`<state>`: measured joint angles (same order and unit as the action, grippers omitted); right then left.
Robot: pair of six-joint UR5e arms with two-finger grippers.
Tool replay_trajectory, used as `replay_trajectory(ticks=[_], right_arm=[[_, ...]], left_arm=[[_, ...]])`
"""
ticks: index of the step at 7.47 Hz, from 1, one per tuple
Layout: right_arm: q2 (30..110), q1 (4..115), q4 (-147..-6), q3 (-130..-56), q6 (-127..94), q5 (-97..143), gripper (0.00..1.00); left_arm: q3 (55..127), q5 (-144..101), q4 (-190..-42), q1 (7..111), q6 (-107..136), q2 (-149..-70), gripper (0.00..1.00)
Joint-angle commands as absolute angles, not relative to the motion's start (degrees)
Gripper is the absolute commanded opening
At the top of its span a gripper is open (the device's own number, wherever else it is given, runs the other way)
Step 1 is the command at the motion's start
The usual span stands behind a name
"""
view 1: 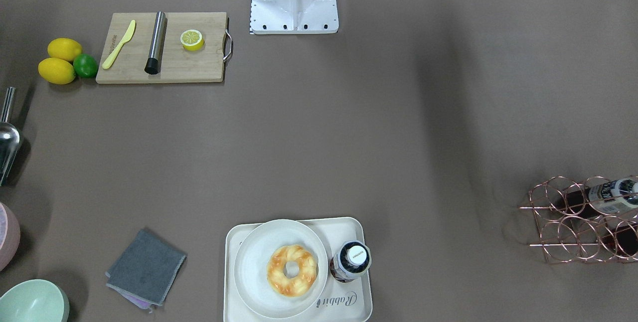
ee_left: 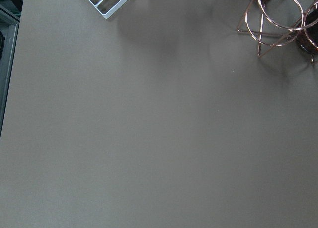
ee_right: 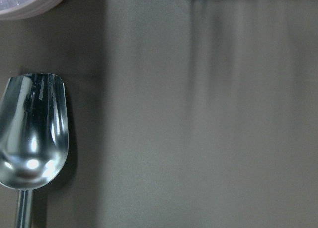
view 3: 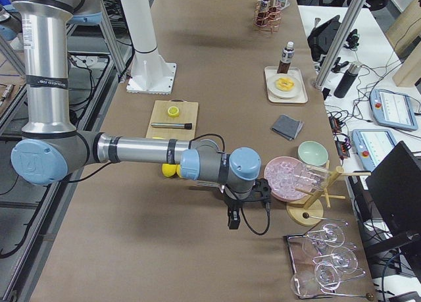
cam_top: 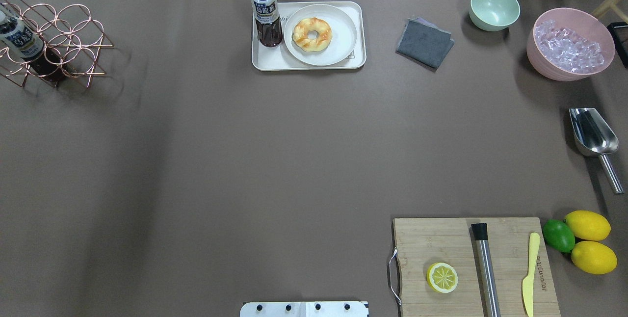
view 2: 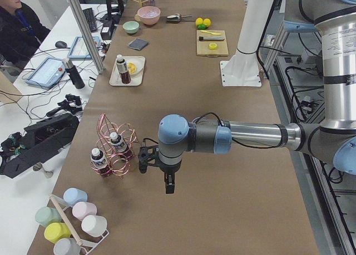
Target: Place donut on tray
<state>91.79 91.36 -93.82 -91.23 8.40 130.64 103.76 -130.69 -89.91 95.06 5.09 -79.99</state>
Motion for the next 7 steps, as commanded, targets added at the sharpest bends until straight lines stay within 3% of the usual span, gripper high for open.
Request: replay_trajectory(ticks=[1,7], right_arm=[[92.03,93.78,-94.91,-91.05,11.34,132.54,1.0],[92.11,94.04,-94.22,-91.06,11.34,132.54,1.0]], left_arm=[[103.54,-130.69,-89.91,95.1,5.1,-80.24,0.98],[103.62,-130.69,-89.91,95.1,5.1,-80.42,0.98]])
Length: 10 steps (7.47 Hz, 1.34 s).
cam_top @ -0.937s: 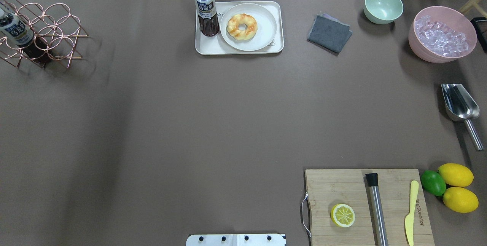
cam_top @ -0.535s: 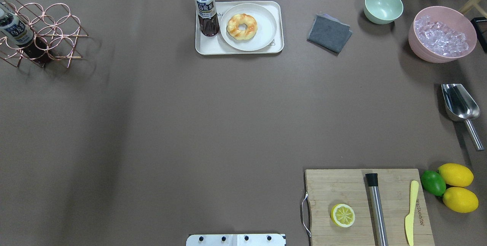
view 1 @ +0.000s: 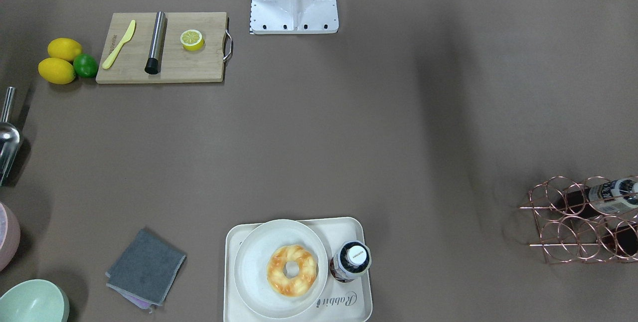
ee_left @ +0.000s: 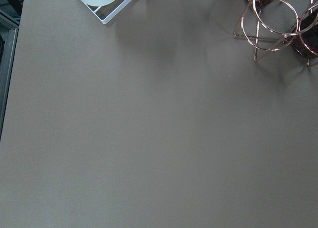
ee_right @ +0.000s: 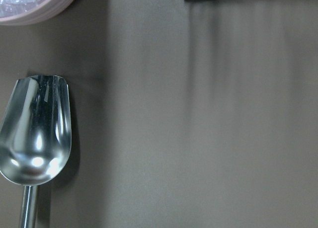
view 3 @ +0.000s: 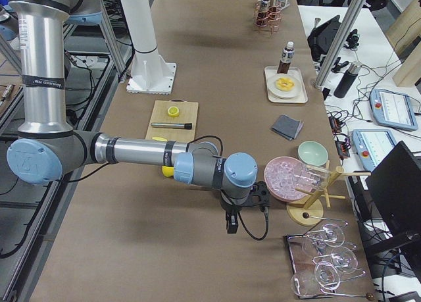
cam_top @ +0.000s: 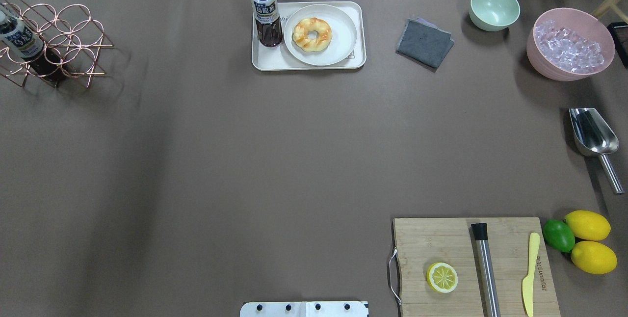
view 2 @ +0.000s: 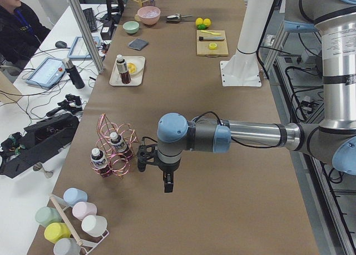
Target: Place donut on tray
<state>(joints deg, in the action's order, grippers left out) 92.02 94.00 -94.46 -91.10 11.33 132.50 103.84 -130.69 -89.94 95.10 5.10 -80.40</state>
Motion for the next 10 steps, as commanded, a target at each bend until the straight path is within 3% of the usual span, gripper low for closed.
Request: replay_trajectory(ticks=[1,10], right_arm=[[92.11,94.04,-94.31,-91.05,11.16,132.54,1.0],[92.28,94.75,-94.4,-91.23,11.16,133.06,1.0]], left_arm=[[103.71,-130.69,-89.91,95.1,5.18,-80.33,0.98],[103.97,-130.69,-89.82,95.1,5.36,-80.16,0.98]])
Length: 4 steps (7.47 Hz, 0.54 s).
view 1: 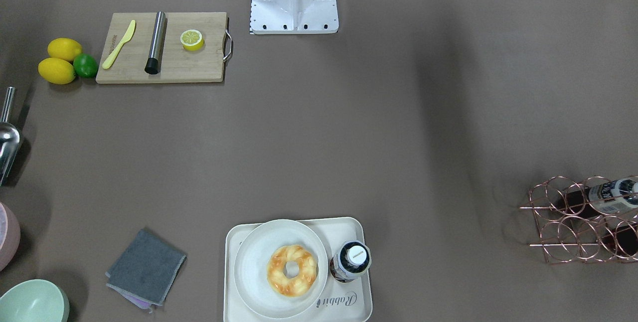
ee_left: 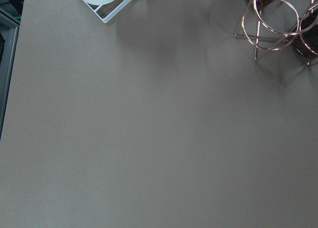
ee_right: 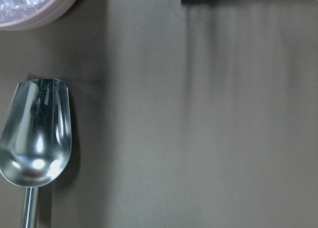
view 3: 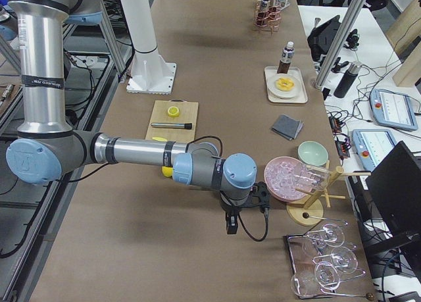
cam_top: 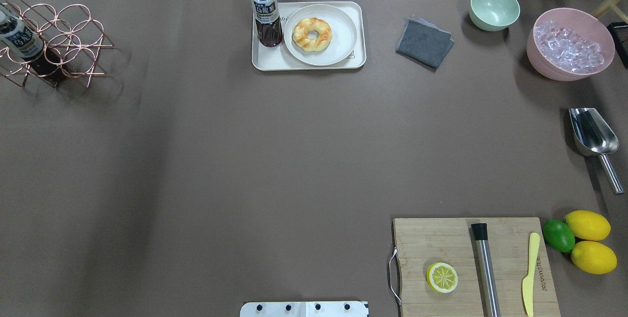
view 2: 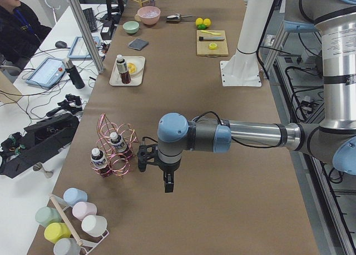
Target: Place donut on tray
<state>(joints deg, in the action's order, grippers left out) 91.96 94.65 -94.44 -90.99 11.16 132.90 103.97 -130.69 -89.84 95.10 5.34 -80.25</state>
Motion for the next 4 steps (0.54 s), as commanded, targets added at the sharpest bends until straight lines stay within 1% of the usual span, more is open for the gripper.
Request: replay_trajectory(ticks=[1,4], right_arm=[[92.29,94.75,-94.48,-91.14,11.16,133.76,1.0],[92.11,95.01,-94.57,-91.32,11.25,134.12,1.0]], left_arm=[[103.97,-130.69,-89.82,95.1,5.36,-80.16,0.98],[103.98,-130.69,-89.82,95.19,5.27,-79.89,0.98]])
